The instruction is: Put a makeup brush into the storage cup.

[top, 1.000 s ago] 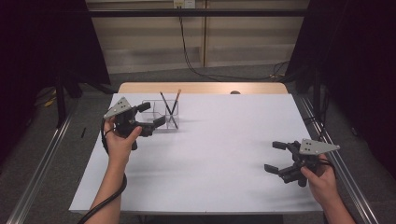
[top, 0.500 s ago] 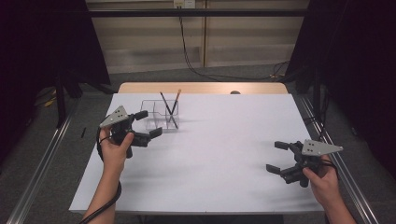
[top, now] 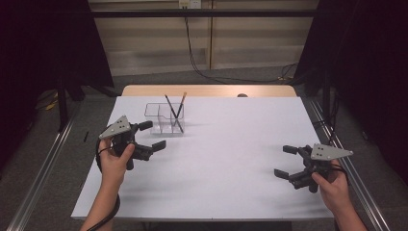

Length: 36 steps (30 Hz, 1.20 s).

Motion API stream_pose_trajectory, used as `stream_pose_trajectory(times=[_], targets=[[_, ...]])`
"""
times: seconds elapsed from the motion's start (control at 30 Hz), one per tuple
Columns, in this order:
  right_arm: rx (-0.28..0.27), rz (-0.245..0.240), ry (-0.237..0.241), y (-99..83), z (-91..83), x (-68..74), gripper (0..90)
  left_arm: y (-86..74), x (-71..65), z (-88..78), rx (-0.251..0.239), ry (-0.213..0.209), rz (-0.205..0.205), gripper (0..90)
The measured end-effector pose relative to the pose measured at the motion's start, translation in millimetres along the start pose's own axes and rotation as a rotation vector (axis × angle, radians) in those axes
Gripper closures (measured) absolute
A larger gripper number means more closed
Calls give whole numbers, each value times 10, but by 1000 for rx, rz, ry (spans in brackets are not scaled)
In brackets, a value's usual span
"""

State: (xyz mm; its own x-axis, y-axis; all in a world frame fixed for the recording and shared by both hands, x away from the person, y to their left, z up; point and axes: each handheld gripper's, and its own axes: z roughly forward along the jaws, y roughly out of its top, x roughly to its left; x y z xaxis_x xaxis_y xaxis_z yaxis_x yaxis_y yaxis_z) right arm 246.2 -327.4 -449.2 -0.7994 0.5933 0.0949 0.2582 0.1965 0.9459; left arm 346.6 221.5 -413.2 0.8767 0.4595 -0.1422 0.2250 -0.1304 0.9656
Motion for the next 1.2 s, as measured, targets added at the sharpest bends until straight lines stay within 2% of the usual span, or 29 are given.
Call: stream_pose_trajectory(times=[0.4,0.63,0.83,1.0,1.2], targets=[[5,-3,1,-3,24,-6,41,-68,-36,-93,27,-14,29,13],[-1,-5,0,4,22,-7,41,-87,-63,-180,26,-17,45,15],[5,-7,0,1,31,-12,41,-120,-64,-279,20,-10,34,18],[2,-7,-1,8,26,-12,41,-153,-62,-367,25,2,45,20],[7,-10,1,2,36,-14,41,-204,-58,-460,22,17,29,22]])
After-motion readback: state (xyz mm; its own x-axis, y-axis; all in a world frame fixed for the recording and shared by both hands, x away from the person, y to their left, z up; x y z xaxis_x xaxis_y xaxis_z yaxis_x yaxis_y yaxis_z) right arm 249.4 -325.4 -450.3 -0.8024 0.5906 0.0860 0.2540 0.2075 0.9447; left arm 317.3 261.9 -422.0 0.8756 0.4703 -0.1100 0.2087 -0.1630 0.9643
